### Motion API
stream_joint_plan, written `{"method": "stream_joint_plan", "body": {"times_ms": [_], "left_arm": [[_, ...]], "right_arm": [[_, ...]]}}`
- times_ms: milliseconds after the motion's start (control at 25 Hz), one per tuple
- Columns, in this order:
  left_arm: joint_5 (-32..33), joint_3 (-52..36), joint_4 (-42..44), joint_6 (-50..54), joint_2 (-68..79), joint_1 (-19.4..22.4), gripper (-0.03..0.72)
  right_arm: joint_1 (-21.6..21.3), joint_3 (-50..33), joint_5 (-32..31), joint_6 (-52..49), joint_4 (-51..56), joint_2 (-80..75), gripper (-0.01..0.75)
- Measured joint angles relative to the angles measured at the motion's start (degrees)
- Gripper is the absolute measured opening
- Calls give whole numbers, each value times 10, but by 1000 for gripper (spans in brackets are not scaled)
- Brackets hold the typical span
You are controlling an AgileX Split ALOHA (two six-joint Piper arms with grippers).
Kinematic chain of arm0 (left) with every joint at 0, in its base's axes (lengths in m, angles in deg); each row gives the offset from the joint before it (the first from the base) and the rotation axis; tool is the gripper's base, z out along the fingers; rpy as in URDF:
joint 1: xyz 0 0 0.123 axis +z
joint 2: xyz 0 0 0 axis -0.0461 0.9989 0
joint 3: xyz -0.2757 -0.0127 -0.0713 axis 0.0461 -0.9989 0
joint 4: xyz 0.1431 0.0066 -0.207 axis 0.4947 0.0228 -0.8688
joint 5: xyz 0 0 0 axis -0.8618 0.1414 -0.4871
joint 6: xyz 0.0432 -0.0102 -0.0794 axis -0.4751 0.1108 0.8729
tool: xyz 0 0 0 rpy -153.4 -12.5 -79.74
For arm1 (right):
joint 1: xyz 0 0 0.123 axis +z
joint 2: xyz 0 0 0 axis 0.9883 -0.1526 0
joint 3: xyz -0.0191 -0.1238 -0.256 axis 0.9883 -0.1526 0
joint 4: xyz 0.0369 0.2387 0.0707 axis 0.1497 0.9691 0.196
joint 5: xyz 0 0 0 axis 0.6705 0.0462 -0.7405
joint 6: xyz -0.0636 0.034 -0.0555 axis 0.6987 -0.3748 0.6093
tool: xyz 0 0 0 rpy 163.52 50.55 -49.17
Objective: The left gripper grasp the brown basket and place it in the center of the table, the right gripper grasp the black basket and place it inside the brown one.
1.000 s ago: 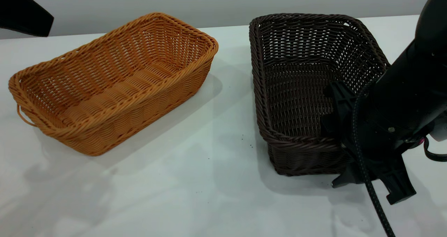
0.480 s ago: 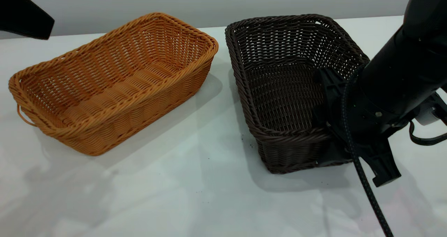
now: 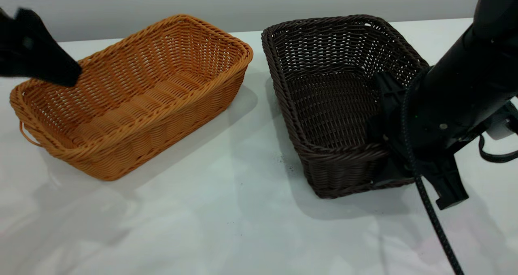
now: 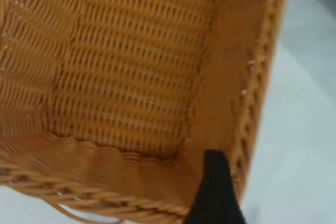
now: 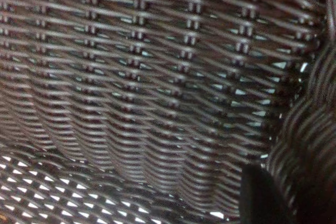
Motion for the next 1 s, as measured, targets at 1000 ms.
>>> {"method": "stream_joint_plan", "body": {"times_ms": [1000], "left_arm": [[-48, 138, 16, -75, 242, -102, 478]], "right_arm": [[-56, 13, -26, 1, -183, 121, 228]]}}
